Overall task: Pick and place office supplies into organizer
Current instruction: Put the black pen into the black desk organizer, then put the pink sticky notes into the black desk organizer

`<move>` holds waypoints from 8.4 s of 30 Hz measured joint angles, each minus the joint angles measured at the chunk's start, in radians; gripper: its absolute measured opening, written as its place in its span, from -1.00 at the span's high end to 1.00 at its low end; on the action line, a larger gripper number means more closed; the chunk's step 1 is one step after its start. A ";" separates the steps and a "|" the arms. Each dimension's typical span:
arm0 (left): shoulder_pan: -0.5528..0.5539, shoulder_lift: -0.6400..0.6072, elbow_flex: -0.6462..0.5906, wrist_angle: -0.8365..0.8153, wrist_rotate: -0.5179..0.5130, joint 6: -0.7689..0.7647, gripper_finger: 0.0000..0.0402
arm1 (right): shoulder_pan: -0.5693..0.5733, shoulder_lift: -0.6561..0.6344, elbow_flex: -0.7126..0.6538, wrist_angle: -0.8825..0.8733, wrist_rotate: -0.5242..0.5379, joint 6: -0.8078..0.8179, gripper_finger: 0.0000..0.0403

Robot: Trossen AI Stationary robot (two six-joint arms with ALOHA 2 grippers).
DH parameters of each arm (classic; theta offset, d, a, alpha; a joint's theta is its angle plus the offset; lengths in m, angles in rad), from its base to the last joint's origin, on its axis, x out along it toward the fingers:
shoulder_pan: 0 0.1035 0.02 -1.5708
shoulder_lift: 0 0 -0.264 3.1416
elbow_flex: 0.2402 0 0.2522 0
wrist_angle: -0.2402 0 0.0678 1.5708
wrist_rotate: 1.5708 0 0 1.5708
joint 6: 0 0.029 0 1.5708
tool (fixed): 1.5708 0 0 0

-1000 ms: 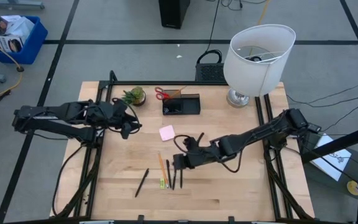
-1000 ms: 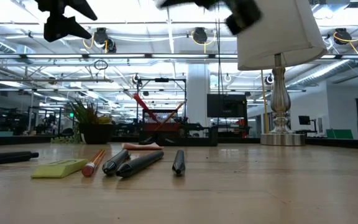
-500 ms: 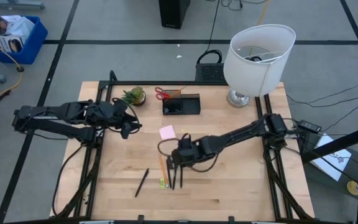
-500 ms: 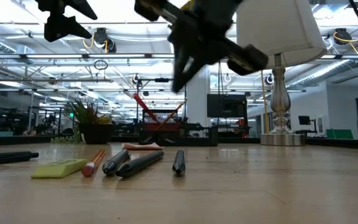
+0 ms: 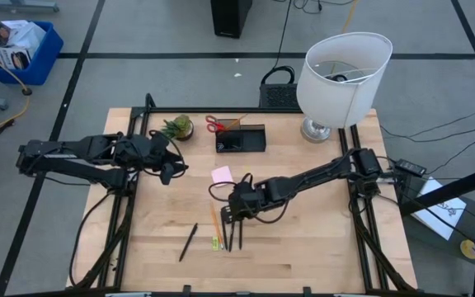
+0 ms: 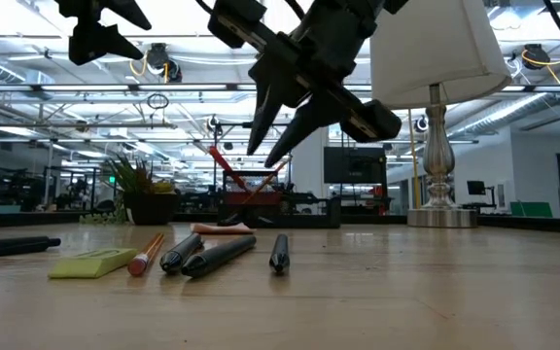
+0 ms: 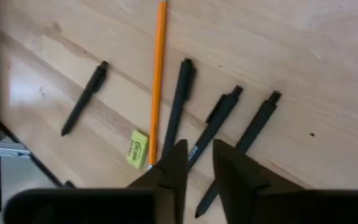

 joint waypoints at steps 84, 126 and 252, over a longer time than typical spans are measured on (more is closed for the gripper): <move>0.002 0.000 0.000 0.000 -0.032 0.103 -0.16 | -0.041 0.156 0.080 -0.201 0.008 -0.183 0.21; 0.002 0.000 0.000 0.001 -0.032 0.129 -0.16 | -0.003 0.179 0.083 -0.256 0.052 -0.167 0.22; 0.000 0.000 0.000 0.000 -0.007 0.056 -0.16 | -0.295 -0.108 0.080 0.239 0.598 -1.051 0.11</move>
